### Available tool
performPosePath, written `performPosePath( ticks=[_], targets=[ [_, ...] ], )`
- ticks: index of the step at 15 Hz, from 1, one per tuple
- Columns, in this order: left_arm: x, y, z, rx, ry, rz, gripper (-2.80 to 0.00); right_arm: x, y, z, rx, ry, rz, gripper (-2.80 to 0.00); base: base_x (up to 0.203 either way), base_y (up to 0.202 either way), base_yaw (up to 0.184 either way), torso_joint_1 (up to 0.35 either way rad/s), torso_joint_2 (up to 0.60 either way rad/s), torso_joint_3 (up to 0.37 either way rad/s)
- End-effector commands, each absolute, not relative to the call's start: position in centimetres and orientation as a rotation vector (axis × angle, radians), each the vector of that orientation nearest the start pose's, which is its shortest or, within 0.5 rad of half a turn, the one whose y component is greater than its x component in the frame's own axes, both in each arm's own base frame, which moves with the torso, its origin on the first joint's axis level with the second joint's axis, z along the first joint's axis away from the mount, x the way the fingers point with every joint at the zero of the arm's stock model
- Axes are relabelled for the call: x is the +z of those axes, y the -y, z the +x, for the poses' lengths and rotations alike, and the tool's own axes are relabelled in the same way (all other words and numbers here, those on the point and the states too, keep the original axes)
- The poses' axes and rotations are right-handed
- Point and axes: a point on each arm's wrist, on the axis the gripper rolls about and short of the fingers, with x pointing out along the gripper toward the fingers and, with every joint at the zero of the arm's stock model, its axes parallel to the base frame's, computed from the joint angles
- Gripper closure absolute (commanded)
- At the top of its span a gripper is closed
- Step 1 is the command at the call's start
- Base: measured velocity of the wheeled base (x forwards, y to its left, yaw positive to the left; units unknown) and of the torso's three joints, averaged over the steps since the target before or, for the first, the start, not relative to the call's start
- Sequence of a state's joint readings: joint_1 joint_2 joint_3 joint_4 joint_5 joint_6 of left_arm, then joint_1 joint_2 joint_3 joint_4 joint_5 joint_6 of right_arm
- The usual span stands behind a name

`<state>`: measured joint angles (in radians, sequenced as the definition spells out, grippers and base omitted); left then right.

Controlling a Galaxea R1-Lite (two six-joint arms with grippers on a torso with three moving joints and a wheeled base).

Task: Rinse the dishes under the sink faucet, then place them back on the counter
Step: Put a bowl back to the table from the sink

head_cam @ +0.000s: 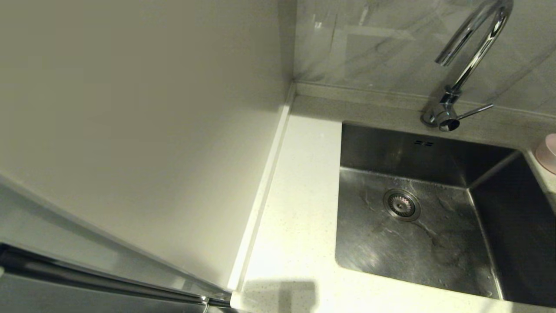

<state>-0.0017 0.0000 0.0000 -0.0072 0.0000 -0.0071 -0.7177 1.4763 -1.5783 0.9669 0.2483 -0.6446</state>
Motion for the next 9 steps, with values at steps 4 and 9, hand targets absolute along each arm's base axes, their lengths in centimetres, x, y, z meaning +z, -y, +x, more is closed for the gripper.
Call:
performPosePath(
  ticks=[4, 9],
  targets=[
    [7.5, 0.0, -2.3, -0.002, 0.005, -0.008, 0.00, 34.0, 6.1, 11.6, -0.025, -0.672, -0.284, 0.00, 0.000, 0.000, 0.000, 0.000, 0.00, 0.000],
    [7.5, 0.0, -2.3, -0.001, 0.005, -0.008, 0.00, 35.2, 2.0, 6.1, 0.033, -0.505, -0.364, 0.00, 0.000, 0.000, 0.000, 0.000, 0.00, 0.000]
  ],
)
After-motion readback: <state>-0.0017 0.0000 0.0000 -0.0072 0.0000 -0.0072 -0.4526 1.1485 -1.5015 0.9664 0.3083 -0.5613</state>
